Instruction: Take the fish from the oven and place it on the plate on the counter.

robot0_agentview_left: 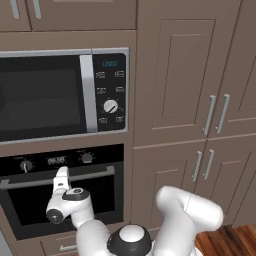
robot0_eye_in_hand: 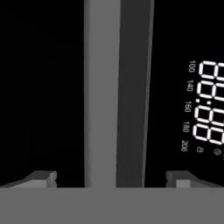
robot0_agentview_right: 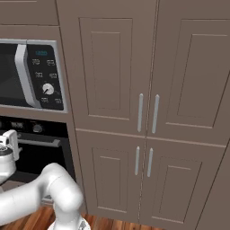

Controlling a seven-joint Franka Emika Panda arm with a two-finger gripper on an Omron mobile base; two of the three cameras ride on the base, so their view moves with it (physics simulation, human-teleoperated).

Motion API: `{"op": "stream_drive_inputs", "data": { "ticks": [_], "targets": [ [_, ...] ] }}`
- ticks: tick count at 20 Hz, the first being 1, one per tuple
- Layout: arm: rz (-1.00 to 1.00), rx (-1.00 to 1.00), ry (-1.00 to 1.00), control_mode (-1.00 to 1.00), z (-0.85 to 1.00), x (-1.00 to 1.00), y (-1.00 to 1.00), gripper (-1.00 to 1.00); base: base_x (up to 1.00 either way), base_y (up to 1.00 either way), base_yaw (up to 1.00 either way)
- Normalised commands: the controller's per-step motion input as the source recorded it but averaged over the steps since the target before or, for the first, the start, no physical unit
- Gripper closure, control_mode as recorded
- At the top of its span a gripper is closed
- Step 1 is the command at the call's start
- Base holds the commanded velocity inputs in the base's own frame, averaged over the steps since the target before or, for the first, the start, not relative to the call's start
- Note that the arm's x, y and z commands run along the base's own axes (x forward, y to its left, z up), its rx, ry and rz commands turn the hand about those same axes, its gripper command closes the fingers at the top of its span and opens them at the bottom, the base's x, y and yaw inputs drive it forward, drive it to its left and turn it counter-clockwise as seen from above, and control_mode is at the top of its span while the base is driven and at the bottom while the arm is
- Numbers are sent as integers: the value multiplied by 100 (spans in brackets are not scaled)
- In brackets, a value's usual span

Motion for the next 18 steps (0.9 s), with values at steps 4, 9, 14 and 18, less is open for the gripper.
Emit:
{"op": "stream_drive_inputs", "data": {
  "ticks": [4,9,14,18],
  "targets": [
    [0,0,0,-100,-24,32,0,-100,0,0,0],
    [0,0,-1,-100,-25,30,0,-100,0,0,0],
    [0,0,-1,-100,-23,28,0,-100,0,0,0],
    [0,0,0,-100,-15,26,3,-100,0,0,0]
  ]
}}
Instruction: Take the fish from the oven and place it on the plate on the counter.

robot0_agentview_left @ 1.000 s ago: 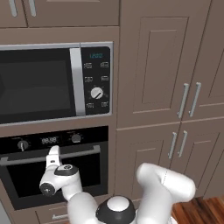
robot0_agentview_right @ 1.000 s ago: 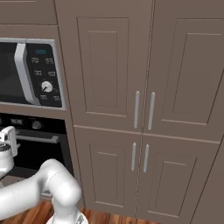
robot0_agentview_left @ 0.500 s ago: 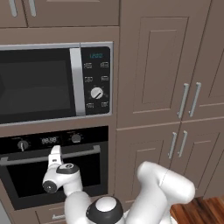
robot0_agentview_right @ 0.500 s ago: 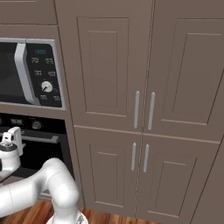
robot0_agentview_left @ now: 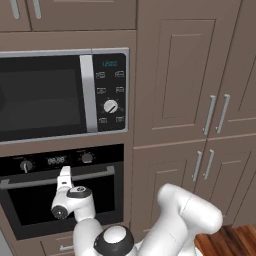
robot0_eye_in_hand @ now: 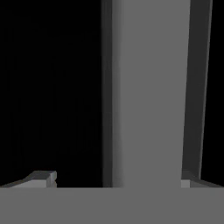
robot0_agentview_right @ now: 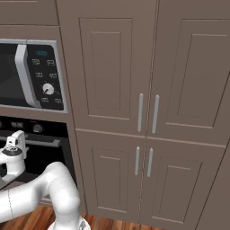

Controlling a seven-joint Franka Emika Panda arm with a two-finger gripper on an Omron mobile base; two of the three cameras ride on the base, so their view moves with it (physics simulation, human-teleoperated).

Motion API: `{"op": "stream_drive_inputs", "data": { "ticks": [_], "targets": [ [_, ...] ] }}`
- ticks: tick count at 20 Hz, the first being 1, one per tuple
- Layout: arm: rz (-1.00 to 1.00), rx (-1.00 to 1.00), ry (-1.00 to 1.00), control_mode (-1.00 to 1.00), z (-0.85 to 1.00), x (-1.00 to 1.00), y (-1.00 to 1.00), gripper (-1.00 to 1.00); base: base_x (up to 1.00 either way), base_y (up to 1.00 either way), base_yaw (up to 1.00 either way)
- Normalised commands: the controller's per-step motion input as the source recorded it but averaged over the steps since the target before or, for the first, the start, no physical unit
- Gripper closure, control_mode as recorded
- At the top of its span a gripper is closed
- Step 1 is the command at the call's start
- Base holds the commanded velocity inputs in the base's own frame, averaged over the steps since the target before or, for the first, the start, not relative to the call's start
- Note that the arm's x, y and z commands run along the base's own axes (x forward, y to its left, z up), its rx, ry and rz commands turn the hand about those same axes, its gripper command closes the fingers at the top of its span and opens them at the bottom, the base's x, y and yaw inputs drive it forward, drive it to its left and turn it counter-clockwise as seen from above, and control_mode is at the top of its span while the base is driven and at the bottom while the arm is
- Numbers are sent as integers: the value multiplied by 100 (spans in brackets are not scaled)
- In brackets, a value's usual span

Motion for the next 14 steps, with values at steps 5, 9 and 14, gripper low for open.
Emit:
{"op": "stream_drive_inputs", "data": {
  "ticks": [5,9,14],
  "targets": [
    [0,0,0,-100,0,0,0,-100,0,0,0],
    [0,0,0,-100,0,0,0,100,0,0,0],
    [0,0,0,-100,0,0,0,100,0,0,0]
  ]
}}
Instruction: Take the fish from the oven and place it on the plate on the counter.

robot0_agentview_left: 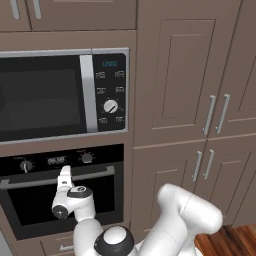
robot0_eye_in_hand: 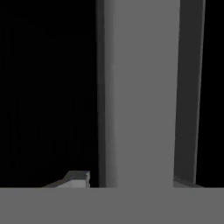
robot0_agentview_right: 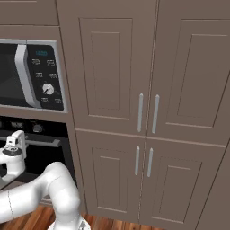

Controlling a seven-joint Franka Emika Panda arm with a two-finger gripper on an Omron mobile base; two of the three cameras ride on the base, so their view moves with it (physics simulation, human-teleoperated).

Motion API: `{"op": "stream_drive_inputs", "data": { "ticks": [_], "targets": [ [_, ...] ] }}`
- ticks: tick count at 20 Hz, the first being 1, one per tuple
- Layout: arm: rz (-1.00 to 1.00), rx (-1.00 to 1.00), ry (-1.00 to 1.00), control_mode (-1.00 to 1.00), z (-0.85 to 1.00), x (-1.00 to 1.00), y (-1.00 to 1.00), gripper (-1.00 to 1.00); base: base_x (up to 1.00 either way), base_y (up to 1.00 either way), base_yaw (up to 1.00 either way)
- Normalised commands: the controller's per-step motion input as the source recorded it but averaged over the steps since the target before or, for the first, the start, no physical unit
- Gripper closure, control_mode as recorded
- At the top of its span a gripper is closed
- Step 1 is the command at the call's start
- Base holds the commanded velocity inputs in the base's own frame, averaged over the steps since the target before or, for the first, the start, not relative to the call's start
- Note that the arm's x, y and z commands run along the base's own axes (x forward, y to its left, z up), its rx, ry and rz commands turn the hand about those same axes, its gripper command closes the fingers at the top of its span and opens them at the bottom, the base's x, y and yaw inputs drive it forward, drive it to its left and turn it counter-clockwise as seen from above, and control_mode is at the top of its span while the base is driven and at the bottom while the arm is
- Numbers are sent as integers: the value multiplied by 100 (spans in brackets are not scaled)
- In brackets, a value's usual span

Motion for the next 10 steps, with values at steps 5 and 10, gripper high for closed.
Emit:
{"op": "stream_drive_inputs", "data": {
  "ticks": [5,10],
  "targets": [
    [0,0,0,-100,-8,0,0,100,0,0,0],
    [0,0,0,-100,-37,-1,4,100,0,0,0]
  ]
}}
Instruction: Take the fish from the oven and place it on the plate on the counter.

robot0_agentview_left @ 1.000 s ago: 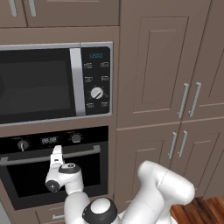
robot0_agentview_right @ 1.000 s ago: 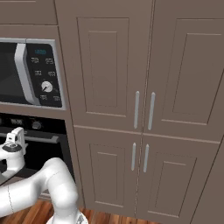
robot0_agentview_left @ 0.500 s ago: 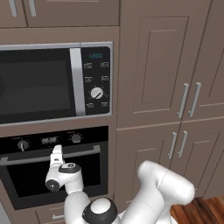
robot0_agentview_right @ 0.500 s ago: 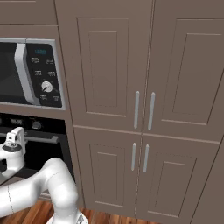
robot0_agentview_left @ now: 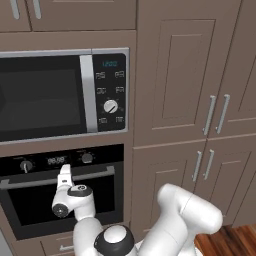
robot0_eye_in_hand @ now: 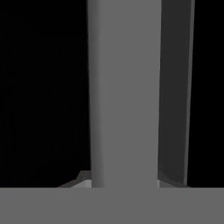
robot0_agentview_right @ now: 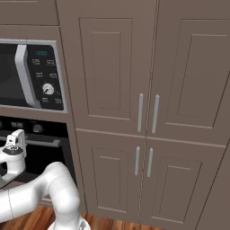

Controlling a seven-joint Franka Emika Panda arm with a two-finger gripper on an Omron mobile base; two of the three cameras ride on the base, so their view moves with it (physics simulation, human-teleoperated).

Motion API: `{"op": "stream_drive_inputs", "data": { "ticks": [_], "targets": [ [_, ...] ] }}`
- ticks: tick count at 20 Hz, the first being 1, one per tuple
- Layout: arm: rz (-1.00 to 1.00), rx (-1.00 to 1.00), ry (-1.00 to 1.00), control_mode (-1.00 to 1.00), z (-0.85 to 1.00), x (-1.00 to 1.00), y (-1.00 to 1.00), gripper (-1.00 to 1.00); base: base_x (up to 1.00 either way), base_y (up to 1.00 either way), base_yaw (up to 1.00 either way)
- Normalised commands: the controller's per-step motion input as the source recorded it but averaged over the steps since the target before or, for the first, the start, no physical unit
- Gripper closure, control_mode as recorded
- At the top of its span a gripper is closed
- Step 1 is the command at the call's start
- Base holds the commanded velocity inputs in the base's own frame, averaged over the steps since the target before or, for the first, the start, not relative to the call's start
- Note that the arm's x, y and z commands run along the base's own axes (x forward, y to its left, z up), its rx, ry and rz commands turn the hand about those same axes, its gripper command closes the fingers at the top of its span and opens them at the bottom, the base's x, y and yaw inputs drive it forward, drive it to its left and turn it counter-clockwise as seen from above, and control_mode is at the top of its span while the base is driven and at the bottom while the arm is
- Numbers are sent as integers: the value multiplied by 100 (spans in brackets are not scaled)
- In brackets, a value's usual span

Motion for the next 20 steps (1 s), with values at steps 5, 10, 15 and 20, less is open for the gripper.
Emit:
{"op": "stream_drive_inputs", "data": {
  "ticks": [5,10,15,20],
  "targets": [
    [0,0,-4,-100,-59,-24,13,100,0,0,0],
    [0,0,-2,-100,-70,-48,22,100,0,0,0],
    [0,0,0,-100,-66,-55,21,100,0,0,0],
    [0,0,0,-100,-63,-61,14,100,0,0,0]
  ]
}}
